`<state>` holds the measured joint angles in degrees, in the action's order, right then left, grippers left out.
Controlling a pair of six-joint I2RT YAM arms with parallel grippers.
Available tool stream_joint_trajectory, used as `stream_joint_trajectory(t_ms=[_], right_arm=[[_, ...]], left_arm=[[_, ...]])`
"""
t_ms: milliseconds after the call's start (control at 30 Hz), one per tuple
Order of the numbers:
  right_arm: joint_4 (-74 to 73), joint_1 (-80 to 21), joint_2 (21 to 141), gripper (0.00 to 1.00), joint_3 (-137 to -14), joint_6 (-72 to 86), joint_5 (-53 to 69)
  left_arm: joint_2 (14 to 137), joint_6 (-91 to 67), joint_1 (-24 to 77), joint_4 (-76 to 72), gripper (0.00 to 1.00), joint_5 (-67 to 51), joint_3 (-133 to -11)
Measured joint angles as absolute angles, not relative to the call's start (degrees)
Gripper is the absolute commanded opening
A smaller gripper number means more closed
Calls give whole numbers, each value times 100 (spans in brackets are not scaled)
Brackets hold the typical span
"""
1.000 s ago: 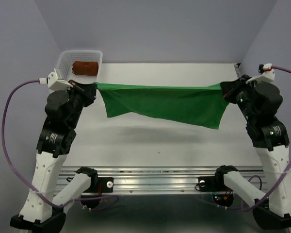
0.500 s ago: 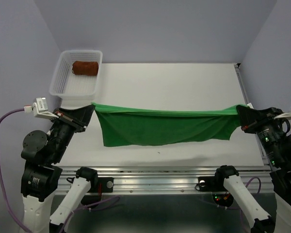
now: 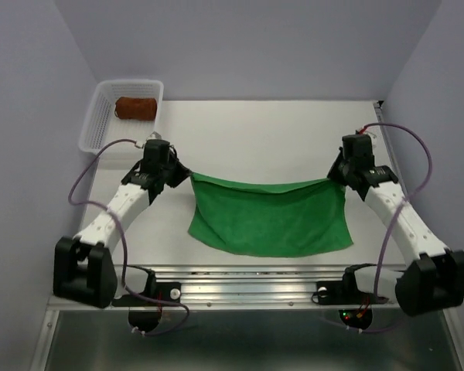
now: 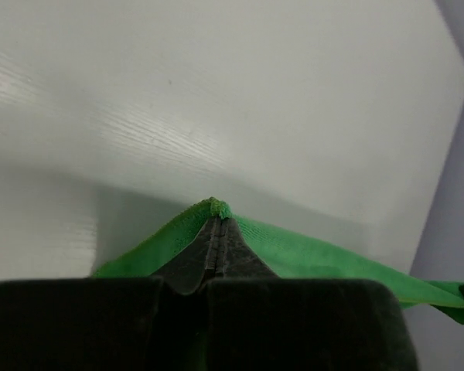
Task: Roll the towels
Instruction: Flatten the towel, then fold the towel
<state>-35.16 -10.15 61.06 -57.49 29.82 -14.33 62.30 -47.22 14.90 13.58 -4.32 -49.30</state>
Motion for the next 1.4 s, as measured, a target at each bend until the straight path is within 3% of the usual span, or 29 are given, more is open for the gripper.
stream_joint_trajectory(t_ms=[100,267,567,733,967,1400], right_arm=[[-3033,-871,7330,1,-5732,2967,-1450],[-2359,-307,9089,1,-6473,2869,-1155],[-1752,75,11566,1,-8656,2373,-676],[-1708,193,12051,1,-9397,2112,-331],[-1678,268,12370,1,-9922,1942,93],[-1664,268,11415,1,-8368,2071,283]], left_arm=[[7964,-4685,1487,1138,0,-384,-5341],[10447,-4528,1439,1037,0,-148,-7194],[12490,-4217,1321,1269,0,117,-10248],[13190,-4016,1236,1459,0,156,-11286],[13566,-3863,1149,1636,0,69,-11616],[13260,-3736,1074,1564,0,-95,-10768]])
